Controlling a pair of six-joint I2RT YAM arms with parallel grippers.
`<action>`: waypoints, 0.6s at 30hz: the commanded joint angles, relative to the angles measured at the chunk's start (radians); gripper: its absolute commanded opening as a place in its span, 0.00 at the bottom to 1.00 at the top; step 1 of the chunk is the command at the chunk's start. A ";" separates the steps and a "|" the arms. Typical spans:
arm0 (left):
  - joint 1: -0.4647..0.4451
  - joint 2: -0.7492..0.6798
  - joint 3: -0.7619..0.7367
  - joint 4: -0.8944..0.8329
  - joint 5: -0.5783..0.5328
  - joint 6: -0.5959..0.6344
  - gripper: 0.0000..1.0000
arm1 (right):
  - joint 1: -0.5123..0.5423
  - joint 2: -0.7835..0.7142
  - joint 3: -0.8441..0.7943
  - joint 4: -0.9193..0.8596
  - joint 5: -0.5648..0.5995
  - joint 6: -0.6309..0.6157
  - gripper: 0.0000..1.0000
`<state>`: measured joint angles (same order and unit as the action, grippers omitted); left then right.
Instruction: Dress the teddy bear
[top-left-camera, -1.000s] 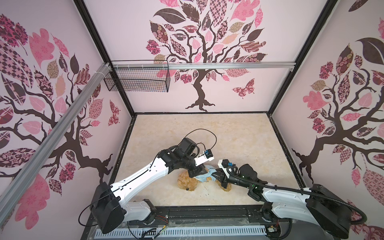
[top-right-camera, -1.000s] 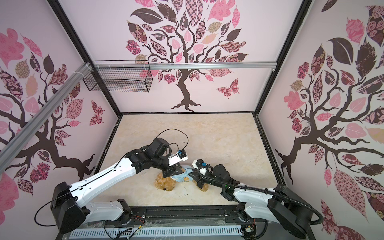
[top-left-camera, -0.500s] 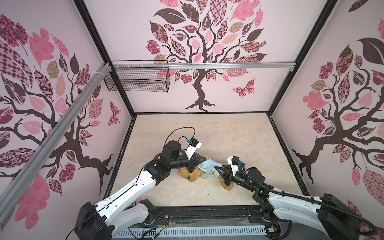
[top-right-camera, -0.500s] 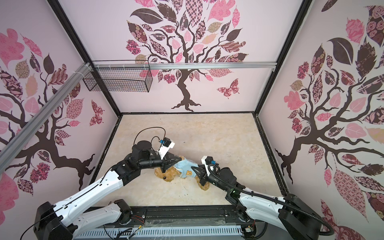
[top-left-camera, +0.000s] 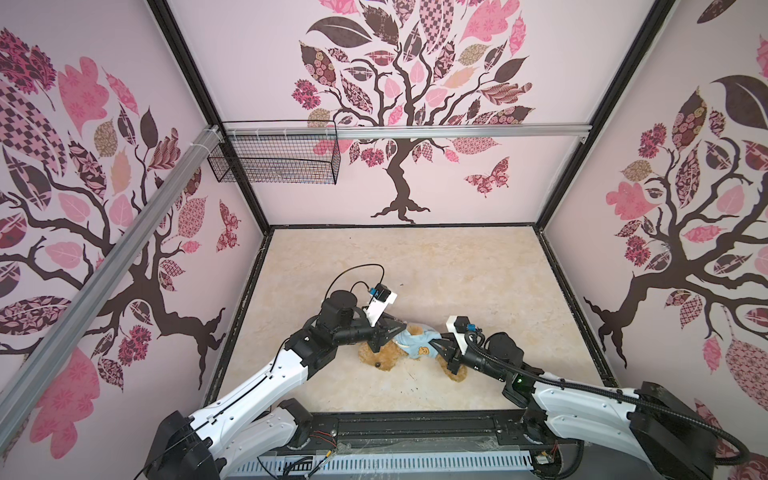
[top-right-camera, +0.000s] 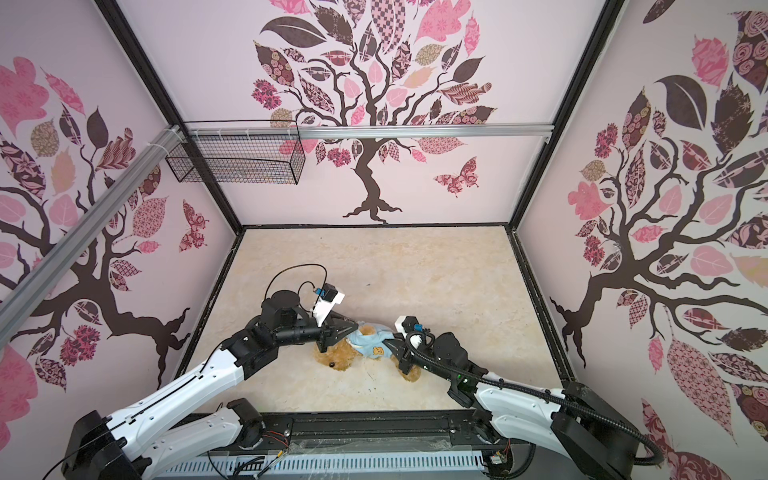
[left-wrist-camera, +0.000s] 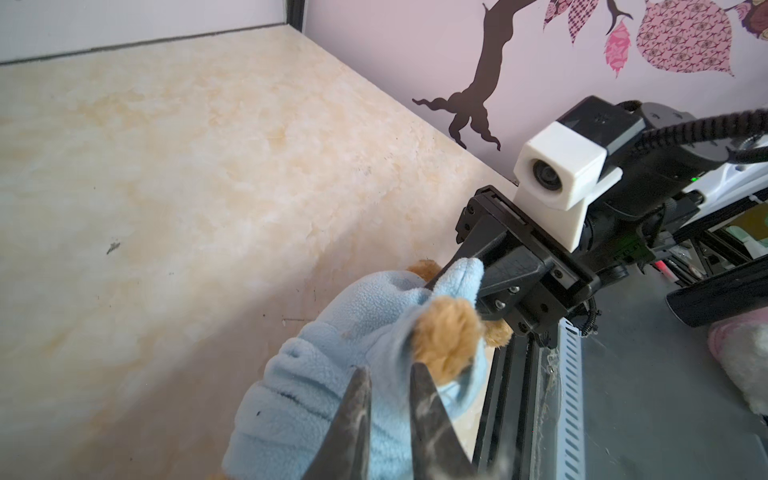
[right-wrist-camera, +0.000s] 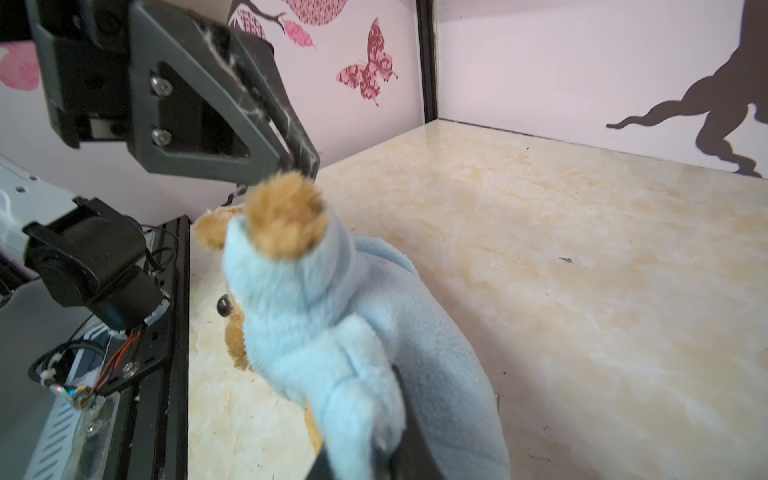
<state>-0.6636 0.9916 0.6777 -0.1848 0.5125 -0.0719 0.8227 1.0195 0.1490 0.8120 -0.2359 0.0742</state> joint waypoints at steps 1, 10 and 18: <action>-0.012 0.001 0.079 -0.185 -0.013 0.177 0.28 | -0.005 0.023 0.070 -0.021 -0.069 -0.078 0.00; -0.112 0.069 0.241 -0.359 -0.091 0.328 0.36 | 0.008 0.075 0.103 -0.006 -0.104 -0.094 0.00; -0.123 0.181 0.336 -0.420 -0.056 0.371 0.35 | 0.020 0.083 0.100 0.012 -0.102 -0.089 0.00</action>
<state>-0.7845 1.1473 0.9512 -0.5476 0.4393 0.2581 0.8368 1.0943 0.2085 0.7738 -0.3199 -0.0082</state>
